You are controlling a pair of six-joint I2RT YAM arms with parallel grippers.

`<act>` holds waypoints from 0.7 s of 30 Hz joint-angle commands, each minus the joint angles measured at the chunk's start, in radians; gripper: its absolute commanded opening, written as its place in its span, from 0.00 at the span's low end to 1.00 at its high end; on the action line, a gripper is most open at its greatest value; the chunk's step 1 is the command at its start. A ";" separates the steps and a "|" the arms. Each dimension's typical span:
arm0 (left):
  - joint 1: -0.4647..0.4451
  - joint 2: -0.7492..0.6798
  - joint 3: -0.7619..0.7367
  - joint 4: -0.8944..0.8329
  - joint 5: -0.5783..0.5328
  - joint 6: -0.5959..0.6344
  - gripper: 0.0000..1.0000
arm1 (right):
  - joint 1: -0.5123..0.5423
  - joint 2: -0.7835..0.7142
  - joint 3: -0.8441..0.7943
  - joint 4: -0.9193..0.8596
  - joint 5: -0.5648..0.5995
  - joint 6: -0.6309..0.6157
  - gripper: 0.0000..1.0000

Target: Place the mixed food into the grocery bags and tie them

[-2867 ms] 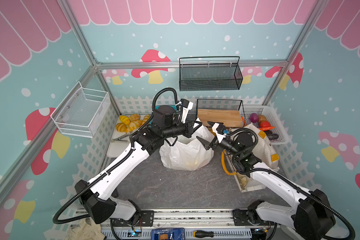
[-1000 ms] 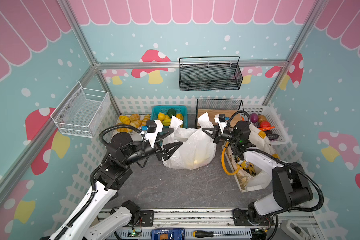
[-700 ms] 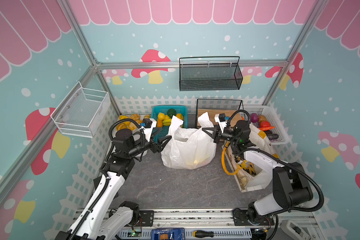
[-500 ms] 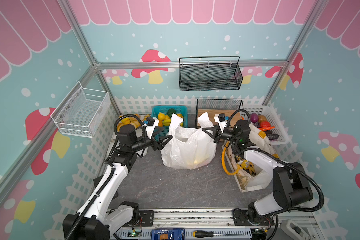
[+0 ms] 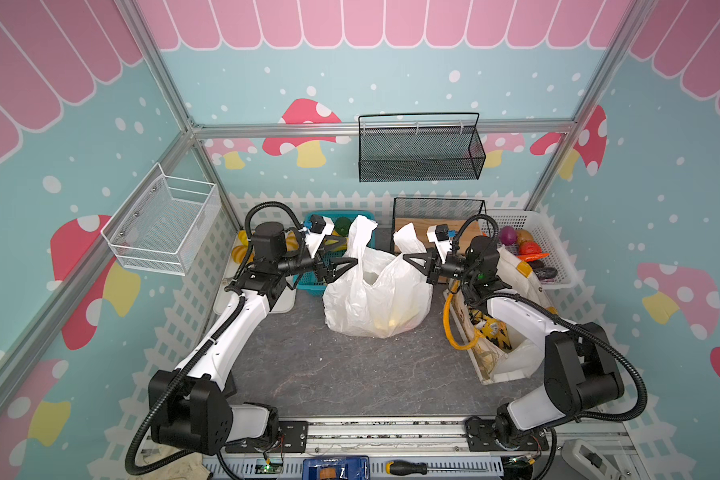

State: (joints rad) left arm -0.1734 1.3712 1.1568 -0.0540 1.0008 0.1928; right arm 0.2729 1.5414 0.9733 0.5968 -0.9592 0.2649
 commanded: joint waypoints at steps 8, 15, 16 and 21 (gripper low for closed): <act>-0.042 0.085 0.119 -0.108 0.079 0.139 0.80 | -0.006 0.033 0.058 -0.018 -0.026 -0.011 0.00; -0.076 0.116 0.151 -0.129 0.075 0.155 0.63 | -0.006 0.036 0.069 -0.018 -0.026 0.008 0.00; -0.081 0.122 0.153 -0.128 0.073 0.161 0.60 | -0.006 0.036 0.070 -0.017 -0.028 0.011 0.00; -0.099 0.134 0.157 -0.129 0.067 0.165 0.42 | -0.005 0.037 0.071 -0.008 -0.025 0.041 0.00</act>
State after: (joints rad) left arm -0.2611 1.4963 1.2854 -0.1616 1.0515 0.3199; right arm 0.2729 1.5646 1.0134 0.5755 -0.9691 0.2855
